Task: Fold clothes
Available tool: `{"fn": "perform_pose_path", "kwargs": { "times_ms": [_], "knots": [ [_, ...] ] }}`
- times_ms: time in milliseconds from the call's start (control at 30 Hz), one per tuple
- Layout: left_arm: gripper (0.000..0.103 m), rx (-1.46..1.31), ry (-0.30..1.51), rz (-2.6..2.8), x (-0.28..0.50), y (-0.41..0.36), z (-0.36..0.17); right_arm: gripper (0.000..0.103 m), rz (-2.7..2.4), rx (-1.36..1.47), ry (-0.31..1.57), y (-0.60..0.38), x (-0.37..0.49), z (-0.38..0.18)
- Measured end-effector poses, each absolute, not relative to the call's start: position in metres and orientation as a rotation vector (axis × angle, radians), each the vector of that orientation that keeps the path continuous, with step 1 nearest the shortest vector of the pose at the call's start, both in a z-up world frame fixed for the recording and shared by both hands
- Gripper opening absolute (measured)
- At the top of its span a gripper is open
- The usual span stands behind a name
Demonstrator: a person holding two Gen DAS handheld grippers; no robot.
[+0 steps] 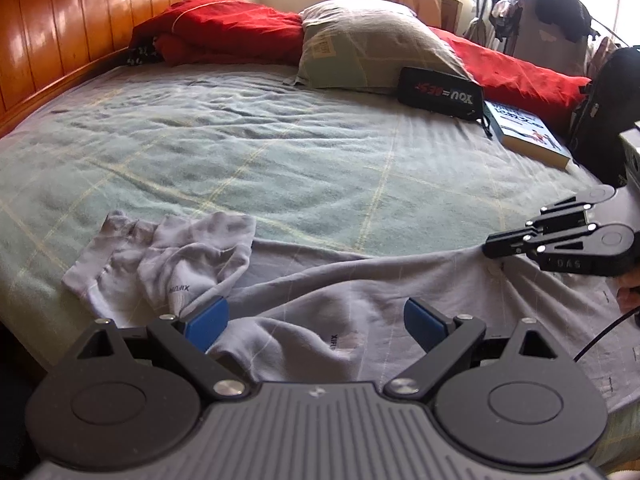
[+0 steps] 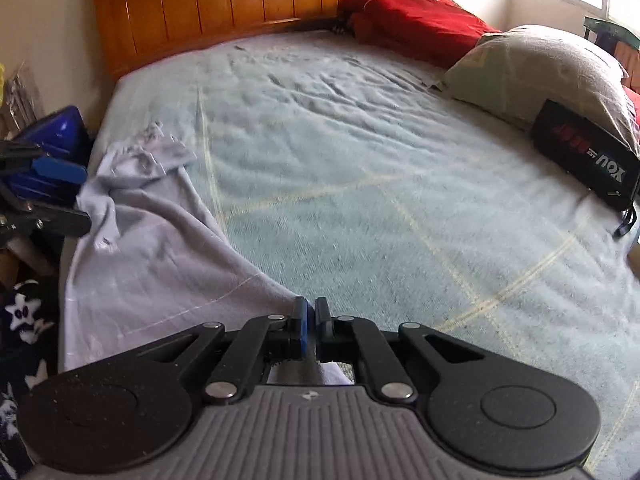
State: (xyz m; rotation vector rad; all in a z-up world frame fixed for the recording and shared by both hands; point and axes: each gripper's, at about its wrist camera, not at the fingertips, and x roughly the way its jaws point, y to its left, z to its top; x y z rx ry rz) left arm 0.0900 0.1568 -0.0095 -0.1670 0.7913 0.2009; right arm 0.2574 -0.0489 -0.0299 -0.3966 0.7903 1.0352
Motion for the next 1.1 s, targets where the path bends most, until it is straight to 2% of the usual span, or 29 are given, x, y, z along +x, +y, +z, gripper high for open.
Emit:
{"fn": "perform_pose_path", "kwargs": {
  "times_ms": [133,200,367,567,667,733,900,967,1033,1100],
  "knots": [
    [0.094,-0.138,0.806,0.170,0.098,0.148,-0.013,0.008,1.018,-0.385,0.830,-0.049,0.260,-0.043],
    [0.094,-0.104,0.824,0.155,0.102,0.143,-0.016,0.013,1.008,-0.354,0.847,-0.052,0.260,-0.041],
    [0.094,0.002,0.844,0.080,0.107,0.125,-0.018,0.039,0.987,-0.321,0.808,-0.087,0.240,-0.009],
    [0.094,0.002,0.874,-0.128,0.136,0.108,-0.040,0.041,0.903,-0.309,0.895,-0.120,0.229,-0.027],
    [0.094,-0.008,0.895,-0.114,0.155,0.115,-0.056,0.041,0.847,-0.201,0.930,-0.128,0.247,-0.044],
    [0.097,-0.005,0.892,-0.073,0.166,0.123,-0.064,0.041,0.826,-0.130,0.919,-0.130,0.259,-0.051],
    [0.096,-0.007,0.887,-0.013,0.172,0.131,-0.052,0.046,0.741,-0.116,0.859,-0.142,0.261,-0.035],
    [0.096,-0.004,0.880,-0.040,0.165,0.127,-0.045,0.067,0.701,-0.136,0.803,-0.163,0.250,-0.018],
    [0.096,-0.007,0.874,-0.084,0.157,0.123,-0.037,0.074,0.644,-0.172,0.761,-0.184,0.236,-0.006],
    [0.096,-0.002,0.880,-0.143,0.153,0.114,-0.037,0.074,0.596,-0.188,0.786,-0.201,0.230,-0.009]
  ]
}}
